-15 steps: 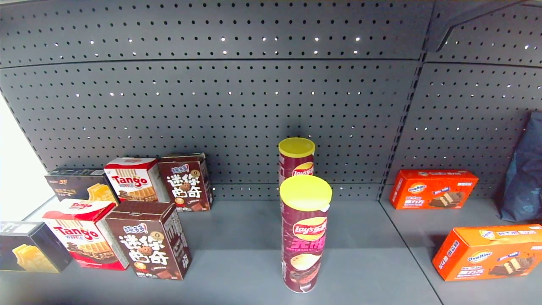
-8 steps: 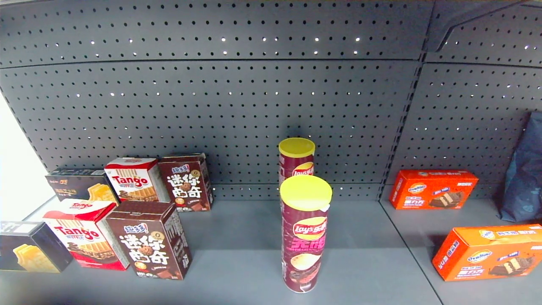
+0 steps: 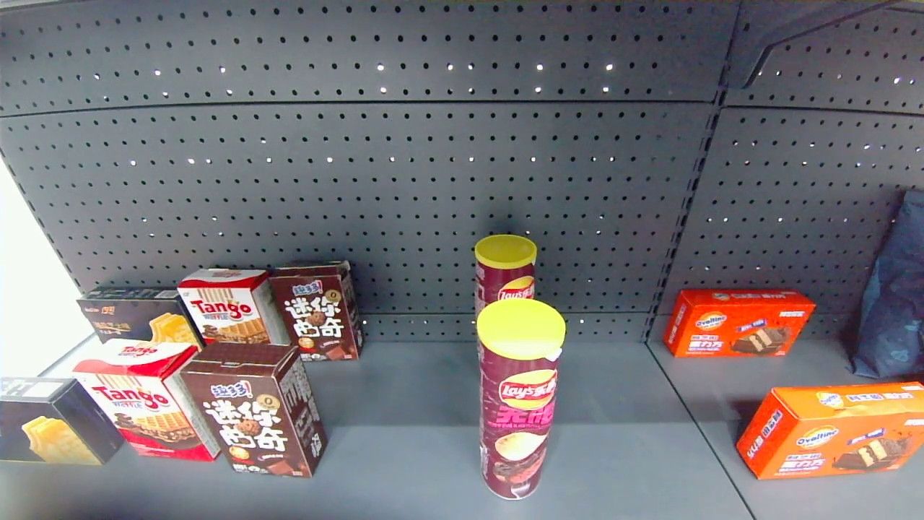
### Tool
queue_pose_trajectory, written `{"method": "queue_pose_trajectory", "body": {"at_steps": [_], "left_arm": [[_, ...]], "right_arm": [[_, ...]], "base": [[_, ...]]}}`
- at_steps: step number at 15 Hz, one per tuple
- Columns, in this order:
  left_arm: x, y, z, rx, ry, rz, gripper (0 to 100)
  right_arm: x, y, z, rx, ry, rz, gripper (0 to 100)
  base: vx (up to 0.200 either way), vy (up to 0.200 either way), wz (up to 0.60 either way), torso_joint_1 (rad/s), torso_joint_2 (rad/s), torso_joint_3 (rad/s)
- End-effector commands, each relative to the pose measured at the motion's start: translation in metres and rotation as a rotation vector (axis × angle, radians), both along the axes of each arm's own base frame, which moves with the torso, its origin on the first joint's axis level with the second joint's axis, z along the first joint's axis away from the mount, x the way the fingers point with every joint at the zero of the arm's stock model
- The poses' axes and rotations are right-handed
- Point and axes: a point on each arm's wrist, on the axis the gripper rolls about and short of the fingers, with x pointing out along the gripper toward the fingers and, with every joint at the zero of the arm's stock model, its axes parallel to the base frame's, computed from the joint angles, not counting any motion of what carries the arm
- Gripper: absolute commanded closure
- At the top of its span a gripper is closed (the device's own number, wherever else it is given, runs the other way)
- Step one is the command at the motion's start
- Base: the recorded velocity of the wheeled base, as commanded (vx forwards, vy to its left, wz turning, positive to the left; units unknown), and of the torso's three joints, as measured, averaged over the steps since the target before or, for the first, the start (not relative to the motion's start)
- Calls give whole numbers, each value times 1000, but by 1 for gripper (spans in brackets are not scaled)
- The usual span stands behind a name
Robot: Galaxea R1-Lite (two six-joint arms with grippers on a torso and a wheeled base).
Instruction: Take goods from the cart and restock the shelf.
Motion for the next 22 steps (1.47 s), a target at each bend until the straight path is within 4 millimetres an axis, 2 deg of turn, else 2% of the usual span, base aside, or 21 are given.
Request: {"method": "queue_pose_trajectory", "body": {"at_steps": [1,6,7,10,12,14,16,19,22], "left_arm": [[-2,1,-1,-60,-28,-147,0],[-16,10,-4,-160,-196,-317,0],[-17,7,-4,-169,-198,-284,0],[-21,-3,-9,-143,-167,-426,0],[-18,-1,-9,-142,-152,-268,0],[-9,-5,-7,-143,-31,-113,0],[-13,-8,-8,-121,-96,83,0],[-20,-7,-10,-139,-177,-7,0],[-20,-8,-10,-164,-176,6,0]], "right_arm": [[0,0,0,1,5,0,0],[0,0,0,1,5,0,0],[0,0,0,1,5,0,0],[0,0,0,1,5,0,0],[0,0,0,1,5,0,0],[0,0,0,1,5,0,0],[0,0,0,1,5,0,0],[0,0,0,1,5,0,0],[0,0,0,2,6,0,0]], "base": [[0,0,0,0,0,0],[0,0,0,0,0,0],[0,0,0,0,0,0],[0,0,0,0,0,0],[0,0,0,0,0,0],[0,0,0,0,0,0],[0,0,0,0,0,0],[0,0,0,0,0,0],[0,0,0,0,0,0]]}}
